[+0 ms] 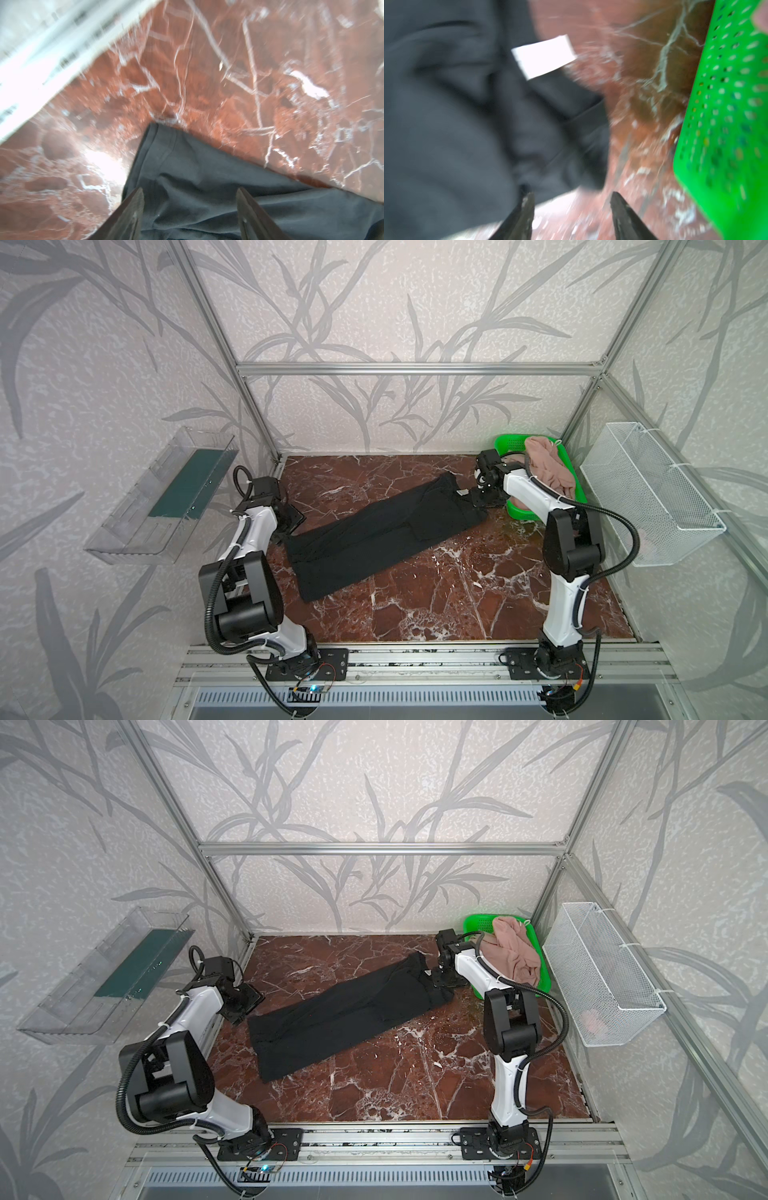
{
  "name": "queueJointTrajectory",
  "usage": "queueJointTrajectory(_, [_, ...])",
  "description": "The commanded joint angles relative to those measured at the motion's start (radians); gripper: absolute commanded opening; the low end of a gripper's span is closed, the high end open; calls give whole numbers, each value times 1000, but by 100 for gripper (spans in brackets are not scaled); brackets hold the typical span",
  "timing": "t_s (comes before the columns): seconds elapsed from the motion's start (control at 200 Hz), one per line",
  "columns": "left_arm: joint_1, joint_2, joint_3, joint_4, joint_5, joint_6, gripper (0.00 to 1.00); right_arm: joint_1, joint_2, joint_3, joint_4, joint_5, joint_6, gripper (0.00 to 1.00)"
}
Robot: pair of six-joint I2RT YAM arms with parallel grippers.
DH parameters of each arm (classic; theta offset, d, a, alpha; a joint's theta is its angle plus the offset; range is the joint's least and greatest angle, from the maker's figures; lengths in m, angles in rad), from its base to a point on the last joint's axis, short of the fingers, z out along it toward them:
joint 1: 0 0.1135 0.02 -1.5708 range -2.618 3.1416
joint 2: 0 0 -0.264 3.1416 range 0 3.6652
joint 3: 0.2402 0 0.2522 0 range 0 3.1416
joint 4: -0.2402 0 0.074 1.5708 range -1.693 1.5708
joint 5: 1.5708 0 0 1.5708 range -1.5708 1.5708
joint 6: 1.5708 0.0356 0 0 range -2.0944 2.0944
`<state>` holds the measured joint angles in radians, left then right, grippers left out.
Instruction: Fold and stack the mixed laundry pile
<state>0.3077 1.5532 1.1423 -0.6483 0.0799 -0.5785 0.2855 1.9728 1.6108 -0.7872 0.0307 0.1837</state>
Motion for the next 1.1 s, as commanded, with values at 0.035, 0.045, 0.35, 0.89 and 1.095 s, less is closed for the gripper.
queueJointTrajectory(0.035, [-20,-33,31,-121,-9,97,70,50,-150,-179,42,-113,92,62])
queueJointTrajectory(0.045, [-21,-35,32,-122,-7,102,69,50,-161,-195,53,-126,104,62])
queueJointTrajectory(0.35, [-167,-106,24,-194,14,243,93,51,-165,-404,268,-229,273,64])
queueJointTrajectory(0.89, [-279,-314,-71,-203,62,303,92,32,373,240,196,-264,193,48])
queueJointTrajectory(1.095, [-282,-355,-55,-223,0,283,92,31,443,610,7,-233,82,57])
